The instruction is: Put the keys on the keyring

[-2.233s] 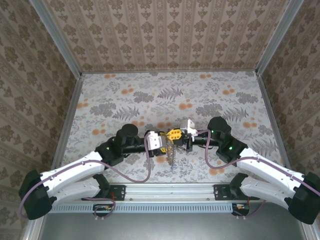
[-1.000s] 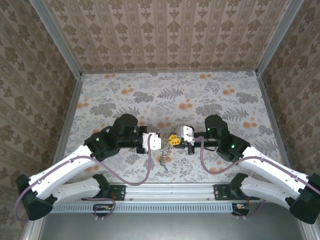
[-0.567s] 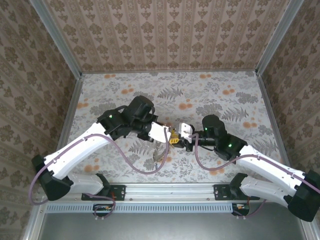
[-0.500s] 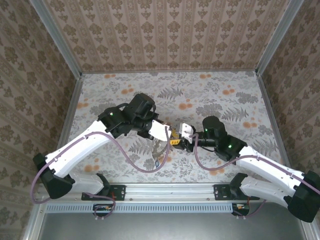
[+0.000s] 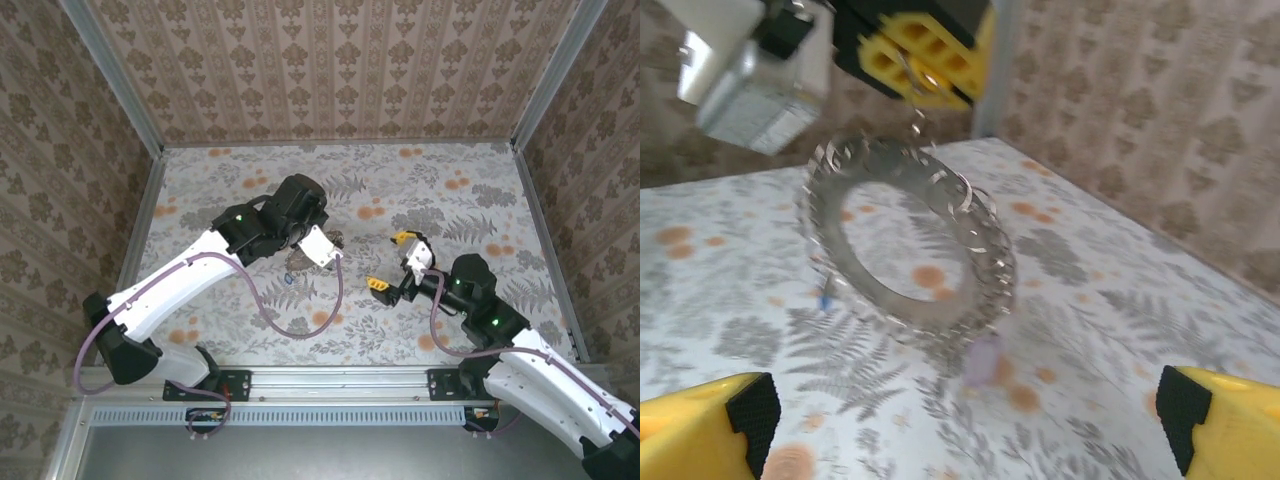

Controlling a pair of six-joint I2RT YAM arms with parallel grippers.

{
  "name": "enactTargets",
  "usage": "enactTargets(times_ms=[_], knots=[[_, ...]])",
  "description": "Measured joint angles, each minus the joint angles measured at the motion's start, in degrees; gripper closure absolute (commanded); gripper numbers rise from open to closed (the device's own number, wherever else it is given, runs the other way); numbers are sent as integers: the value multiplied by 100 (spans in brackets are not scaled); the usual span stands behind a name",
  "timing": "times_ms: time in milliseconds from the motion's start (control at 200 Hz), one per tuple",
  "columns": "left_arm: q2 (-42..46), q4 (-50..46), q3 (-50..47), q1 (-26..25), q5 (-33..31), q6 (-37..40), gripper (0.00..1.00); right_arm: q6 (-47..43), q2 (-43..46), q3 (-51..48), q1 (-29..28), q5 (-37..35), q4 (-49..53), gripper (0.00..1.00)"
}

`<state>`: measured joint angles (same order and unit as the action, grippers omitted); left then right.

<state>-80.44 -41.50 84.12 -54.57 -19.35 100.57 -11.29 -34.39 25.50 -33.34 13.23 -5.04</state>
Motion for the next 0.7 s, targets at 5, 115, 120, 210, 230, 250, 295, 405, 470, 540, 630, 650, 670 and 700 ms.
enactTargets(times_ms=[5, 115, 120, 210, 230, 250, 295, 405, 470, 540, 630, 650, 670, 700], knots=[[-2, 31, -4, -2, -24, 35, 98, 0, 9, -11, 0, -28, 4, 0], [-192, 632, 0, -39, -573, 872, 97, 0, 201, -264, 9, -640, 103, 1], [-203, 649, 4, -39, -588, 892, 97, 0, 205, -271, 9, -669, 107, 0], [-415, 796, 114, -81, -796, 1237, 97, 39, 326, -354, 9, -977, 210, 0], [-466, 817, 140, -92, -833, 1296, 97, 57, 354, -363, 9, -1019, 225, 0], [-509, 841, 153, -103, -861, 1333, 97, 72, 398, -374, 9, -1058, 232, 0], [-597, 887, 155, -136, -927, 1397, 97, 109, 503, -398, 9, -1147, 243, 1], [-763, 896, 146, -216, -1051, 1436, 96, 216, 780, -435, 11, -1283, 297, 0], [-837, 894, 160, -284, -1067, 1440, 95, 275, 968, -439, 11, -1314, 358, 0], [-984, 673, 452, -321, -1043, 1478, 94, 321, 1152, -455, 11, -1333, 409, 0], [-1307, 417, 1320, -319, -1038, 1504, 95, 382, 1349, -457, 11, -1342, 420, 0], [-1388, 409, 1580, -319, -1036, 1504, 94, 387, 1377, -457, 11, -1342, 422, 1], [-1449, 389, 1790, -310, -1038, 1510, 94, 387, 1394, -457, 11, -1342, 424, 1], [-1510, 378, 2059, -302, -1038, 1519, 94, 393, 1421, -457, 11, -1342, 422, 0]])
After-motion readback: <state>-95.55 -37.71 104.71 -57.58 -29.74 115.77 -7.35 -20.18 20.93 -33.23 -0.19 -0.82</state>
